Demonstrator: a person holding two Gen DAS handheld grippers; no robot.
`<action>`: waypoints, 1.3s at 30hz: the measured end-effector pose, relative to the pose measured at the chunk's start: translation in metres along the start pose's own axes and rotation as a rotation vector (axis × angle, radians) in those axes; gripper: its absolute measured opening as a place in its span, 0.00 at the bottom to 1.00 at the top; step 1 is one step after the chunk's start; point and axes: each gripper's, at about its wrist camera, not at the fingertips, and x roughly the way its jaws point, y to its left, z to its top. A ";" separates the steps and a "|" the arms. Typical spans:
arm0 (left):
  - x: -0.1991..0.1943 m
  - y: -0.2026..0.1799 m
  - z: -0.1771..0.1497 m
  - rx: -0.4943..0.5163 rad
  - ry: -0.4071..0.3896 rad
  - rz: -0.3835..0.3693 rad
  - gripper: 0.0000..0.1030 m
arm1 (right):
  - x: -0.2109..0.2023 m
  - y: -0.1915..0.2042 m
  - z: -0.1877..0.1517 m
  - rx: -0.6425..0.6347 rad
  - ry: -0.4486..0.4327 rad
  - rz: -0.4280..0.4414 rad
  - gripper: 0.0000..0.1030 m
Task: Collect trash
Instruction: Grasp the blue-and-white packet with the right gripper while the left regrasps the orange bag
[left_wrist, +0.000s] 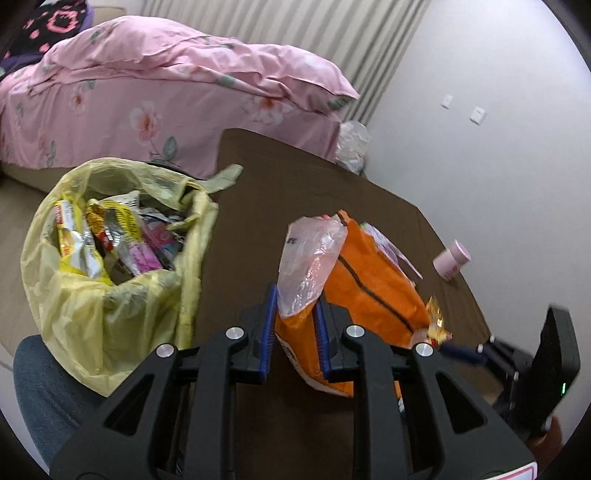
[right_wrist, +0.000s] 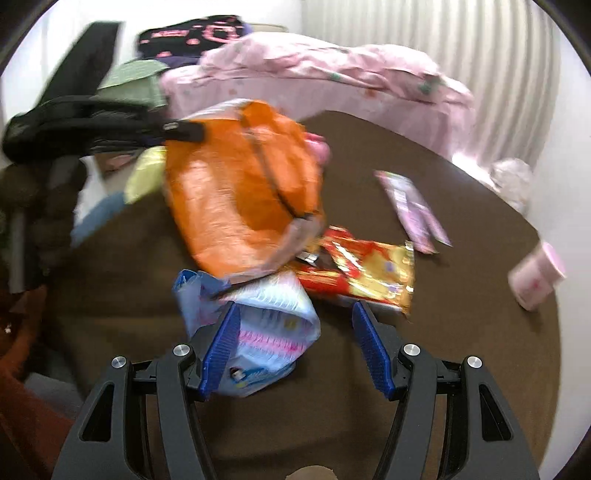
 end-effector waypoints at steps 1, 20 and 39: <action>0.001 -0.003 -0.001 0.010 0.004 -0.002 0.20 | -0.002 -0.009 -0.003 0.029 0.004 -0.018 0.58; -0.001 -0.022 -0.009 0.051 0.005 -0.033 0.44 | -0.040 -0.076 -0.047 0.340 -0.019 0.004 0.58; -0.002 -0.024 -0.011 0.058 -0.009 -0.014 0.50 | -0.005 -0.031 -0.022 0.304 -0.003 0.064 0.58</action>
